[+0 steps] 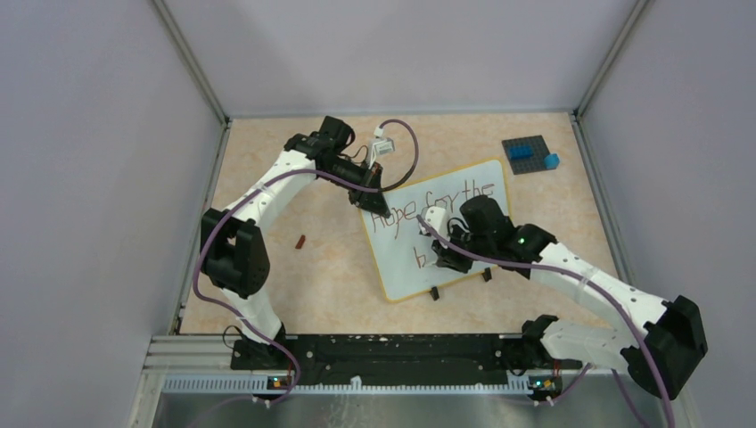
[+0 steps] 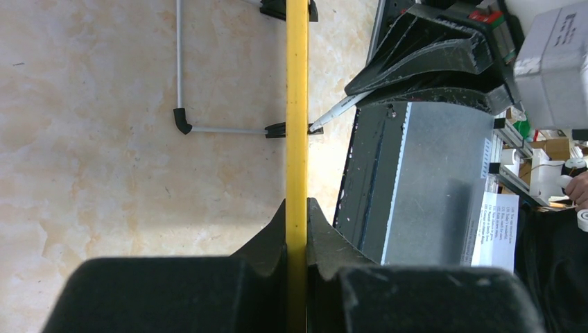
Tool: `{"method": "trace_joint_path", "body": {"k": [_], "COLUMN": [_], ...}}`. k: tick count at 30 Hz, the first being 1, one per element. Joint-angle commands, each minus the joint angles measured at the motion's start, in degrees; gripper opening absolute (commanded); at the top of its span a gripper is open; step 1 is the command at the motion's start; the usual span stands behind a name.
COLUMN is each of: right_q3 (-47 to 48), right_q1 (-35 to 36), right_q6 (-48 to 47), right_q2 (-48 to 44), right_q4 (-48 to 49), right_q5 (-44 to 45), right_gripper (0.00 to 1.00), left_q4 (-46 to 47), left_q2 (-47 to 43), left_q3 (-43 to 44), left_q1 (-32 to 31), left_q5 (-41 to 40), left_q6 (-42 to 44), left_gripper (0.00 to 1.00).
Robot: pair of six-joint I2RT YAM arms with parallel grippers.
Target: Write a sentence on the whiteboard
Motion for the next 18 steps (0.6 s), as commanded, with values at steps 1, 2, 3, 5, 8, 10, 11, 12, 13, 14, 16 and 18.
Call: {"method": "trace_joint_path", "body": {"k": [1, 2, 3, 5, 8, 10, 11, 12, 13, 14, 16, 18], "right_q3": [1.3, 1.5, 1.8, 2.5, 3.1, 3.4, 3.5, 3.8, 4.0, 4.3, 4.5, 4.8], "right_q1": [0.9, 1.2, 1.3, 1.5, 1.5, 1.5, 1.5, 1.5, 1.5, 1.5, 1.2, 0.1], "right_q6": [0.2, 0.2, 0.3, 0.5, 0.6, 1.0, 1.2, 1.3, 1.4, 1.4, 1.3, 1.0], "right_q2": [2.1, 2.3, 2.5, 2.8, 2.6, 1.7, 1.1, 0.7, 0.3, -0.1, -1.3, -2.3], "right_q4": [3.8, 3.9, 4.2, 4.1, 4.0, 4.0, 3.8, 3.4, 2.9, 2.3, 1.2, -0.5], "right_q5": [1.9, 1.8, 1.8, 1.7, 1.5, 1.2, 0.7, 0.2, -0.2, -0.1, 0.1, -0.8], "right_gripper": [0.00, 0.00, 0.00, 0.00, 0.00, 0.00, 0.00, 0.00, 0.00, 0.00, 0.00, 0.00], "left_q4": [2.2, 2.1, 2.1, 2.2, 2.3, 2.2, 2.2, 2.2, 2.2, 2.2, 2.1, 2.1], "left_q2": [-2.3, -2.4, -2.4, -2.6, -2.6, -2.5, -2.5, -2.4, -2.4, -2.3, -2.4, -2.5], "left_q3": [-0.7, -0.7, -0.8, -0.9, -1.1, -1.1, -1.0, -1.0, -0.9, -0.9, -0.8, -0.9], "left_q1": [-0.1, -0.1, -0.1, -0.1, -0.1, -0.1, -0.1, -0.1, -0.1, -0.1, -0.1, -0.1], "left_q5": [-3.3, -3.3, -3.3, -3.4, -3.4, -3.4, -3.4, -3.3, -3.2, -3.2, -3.1, -3.1], "left_q6": [3.3, 3.3, 3.3, 3.4, 3.4, 3.4, 3.3, 3.3, 3.3, 3.3, 3.3, 3.3], "left_gripper": [0.00, 0.00, 0.00, 0.00, 0.00, 0.00, 0.00, 0.00, 0.00, 0.00, 0.00, 0.00]}}
